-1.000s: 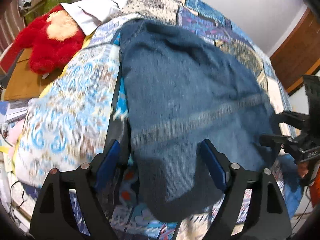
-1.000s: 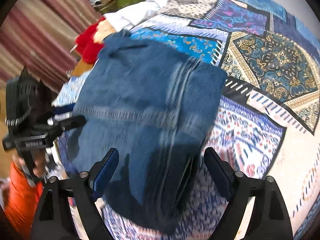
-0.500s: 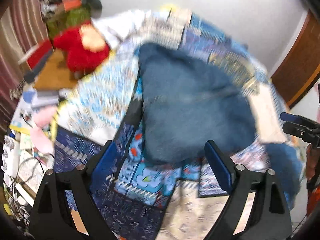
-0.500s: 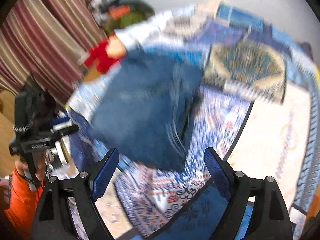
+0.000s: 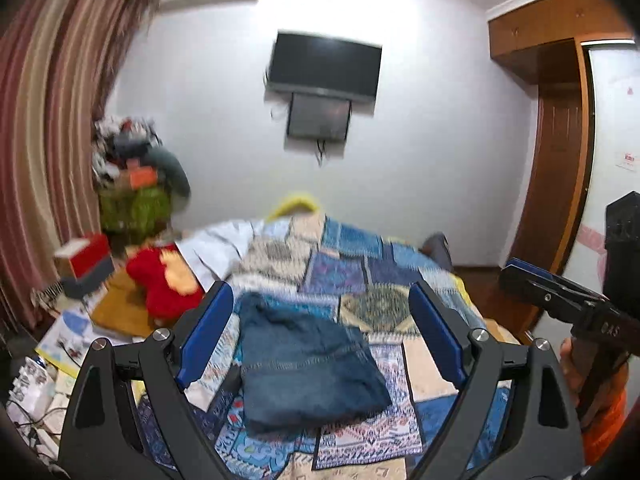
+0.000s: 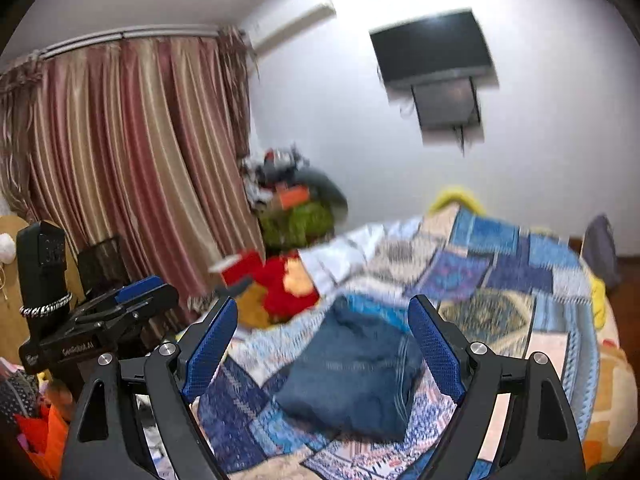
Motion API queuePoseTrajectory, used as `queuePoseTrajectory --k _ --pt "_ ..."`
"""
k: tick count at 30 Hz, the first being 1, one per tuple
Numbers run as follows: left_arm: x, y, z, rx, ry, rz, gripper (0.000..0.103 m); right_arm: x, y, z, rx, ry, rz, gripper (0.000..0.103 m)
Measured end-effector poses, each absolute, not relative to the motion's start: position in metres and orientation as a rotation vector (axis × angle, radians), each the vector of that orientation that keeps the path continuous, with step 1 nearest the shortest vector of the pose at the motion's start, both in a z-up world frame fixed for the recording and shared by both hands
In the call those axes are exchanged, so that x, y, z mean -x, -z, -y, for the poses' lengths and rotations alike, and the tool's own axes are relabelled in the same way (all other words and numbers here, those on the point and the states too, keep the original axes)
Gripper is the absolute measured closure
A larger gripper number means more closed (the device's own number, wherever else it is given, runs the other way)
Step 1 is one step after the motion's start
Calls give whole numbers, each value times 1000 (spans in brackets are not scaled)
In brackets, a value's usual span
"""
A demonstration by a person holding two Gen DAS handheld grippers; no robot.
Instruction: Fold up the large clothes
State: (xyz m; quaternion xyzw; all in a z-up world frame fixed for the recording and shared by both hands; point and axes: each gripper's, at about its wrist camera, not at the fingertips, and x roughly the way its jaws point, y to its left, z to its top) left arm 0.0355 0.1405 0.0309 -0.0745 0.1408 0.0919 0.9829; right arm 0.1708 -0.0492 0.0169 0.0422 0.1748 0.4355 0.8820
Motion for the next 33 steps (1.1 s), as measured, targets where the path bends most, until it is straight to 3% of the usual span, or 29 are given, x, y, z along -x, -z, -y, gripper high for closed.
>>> queuePoseTrajectory --k 7,9,10,33 --pt "-8 -32 -122 107 -218 -199 11 -118 -26 58 -67 -844 -246 16" --pt "-5 -30 -119 86 -231 -189 0 -110 -23 57 -54 -821 -243 3" --pt "-3 -29 -117 78 -240 -182 0 -106 -22 57 -48 -810 -244 0" --pt "-5 -12 -126 133 -273 -243 0 -105 0 51 0 -737 -287 0"
